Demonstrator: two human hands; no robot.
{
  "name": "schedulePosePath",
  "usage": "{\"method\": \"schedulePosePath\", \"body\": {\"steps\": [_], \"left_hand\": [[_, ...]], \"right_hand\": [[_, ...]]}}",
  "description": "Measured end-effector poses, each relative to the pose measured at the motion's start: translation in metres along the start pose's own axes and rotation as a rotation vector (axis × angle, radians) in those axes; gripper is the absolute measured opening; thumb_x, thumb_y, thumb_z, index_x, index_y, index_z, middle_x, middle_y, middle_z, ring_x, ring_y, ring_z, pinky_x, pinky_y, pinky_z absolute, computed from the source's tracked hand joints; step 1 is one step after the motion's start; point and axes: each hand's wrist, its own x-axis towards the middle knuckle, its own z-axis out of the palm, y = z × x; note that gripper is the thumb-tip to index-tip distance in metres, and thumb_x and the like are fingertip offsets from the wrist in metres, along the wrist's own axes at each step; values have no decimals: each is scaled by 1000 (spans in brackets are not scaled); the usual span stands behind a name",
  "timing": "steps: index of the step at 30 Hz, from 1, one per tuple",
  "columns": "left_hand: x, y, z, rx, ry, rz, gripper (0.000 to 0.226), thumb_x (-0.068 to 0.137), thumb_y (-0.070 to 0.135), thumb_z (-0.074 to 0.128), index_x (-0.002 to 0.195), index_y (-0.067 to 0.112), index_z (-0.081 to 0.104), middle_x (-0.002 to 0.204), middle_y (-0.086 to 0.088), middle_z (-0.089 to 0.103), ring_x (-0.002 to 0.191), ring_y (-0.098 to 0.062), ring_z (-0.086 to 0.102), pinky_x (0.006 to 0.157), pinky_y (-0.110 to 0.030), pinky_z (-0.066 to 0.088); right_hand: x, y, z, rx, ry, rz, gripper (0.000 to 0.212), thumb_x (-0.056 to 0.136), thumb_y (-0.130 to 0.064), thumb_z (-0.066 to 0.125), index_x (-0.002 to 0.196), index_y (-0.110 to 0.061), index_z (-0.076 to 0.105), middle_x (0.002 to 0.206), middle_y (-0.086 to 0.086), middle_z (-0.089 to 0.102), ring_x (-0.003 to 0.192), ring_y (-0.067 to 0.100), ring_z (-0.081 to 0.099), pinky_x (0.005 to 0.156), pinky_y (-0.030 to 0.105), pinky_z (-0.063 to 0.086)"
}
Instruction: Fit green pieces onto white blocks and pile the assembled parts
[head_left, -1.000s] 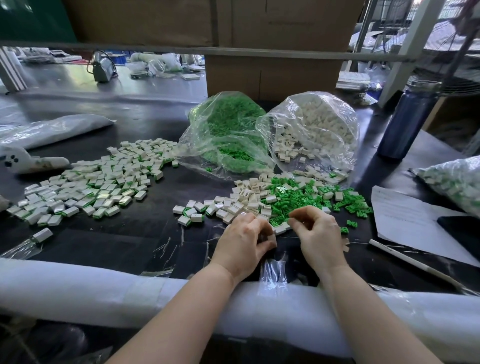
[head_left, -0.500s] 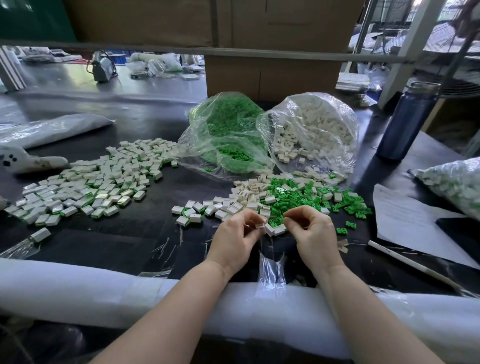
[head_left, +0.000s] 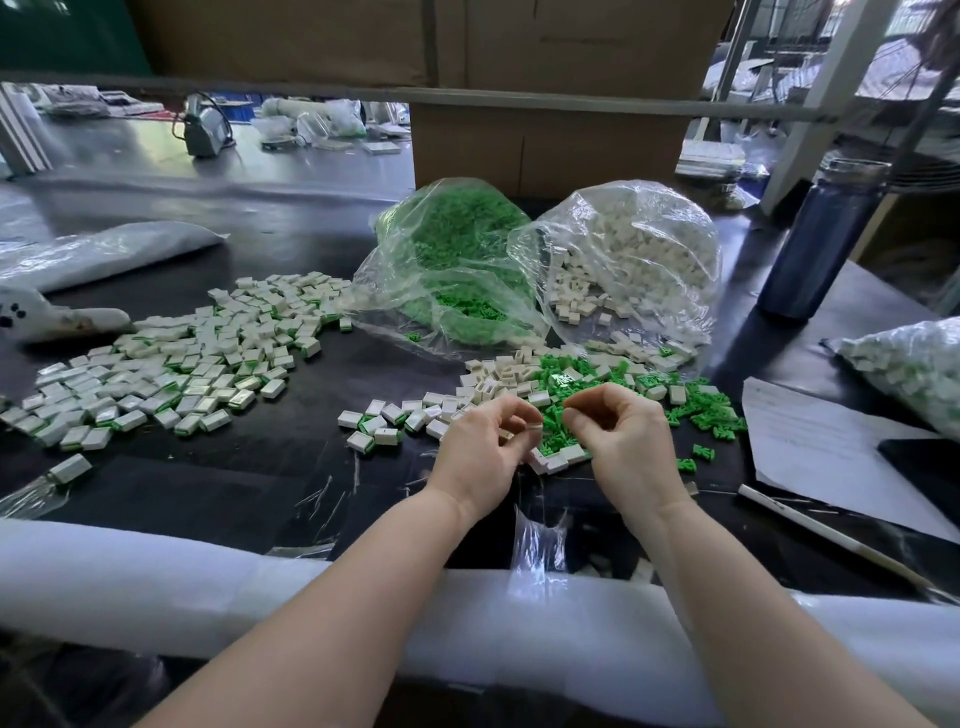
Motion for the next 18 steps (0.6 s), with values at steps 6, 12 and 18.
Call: {"method": "schedulePosePath", "body": {"steps": [6, 12, 18], "left_hand": [[-9, -11, 8, -108, 42, 1, 29, 85, 8, 64, 88, 36, 56, 82, 3, 62, 75, -16, 68, 79, -34, 56], [-10, -15, 7, -155, 69, -15, 23, 81, 10, 69, 80, 31, 60, 82, 1, 67, 79, -14, 66, 76, -23, 53], [-12, -12, 5, -142, -21, 5, 18, 82, 9, 68, 81, 26, 64, 82, 4, 64, 74, -5, 60, 74, -13, 48]], "right_hand": [[-10, 12, 4, 42, -4, -10, 20, 82, -4, 68, 75, -23, 64, 73, -9, 65, 69, -3, 60, 67, 7, 45], [-14, 12, 2, 86, -19, -37, 22, 80, -2, 69, 75, -22, 65, 74, -8, 66, 69, -5, 59, 67, 5, 44], [-18, 7, 0, 134, -82, -28, 20, 80, 0, 69, 74, -20, 67, 74, -4, 68, 71, 1, 62, 70, 11, 47]]}}
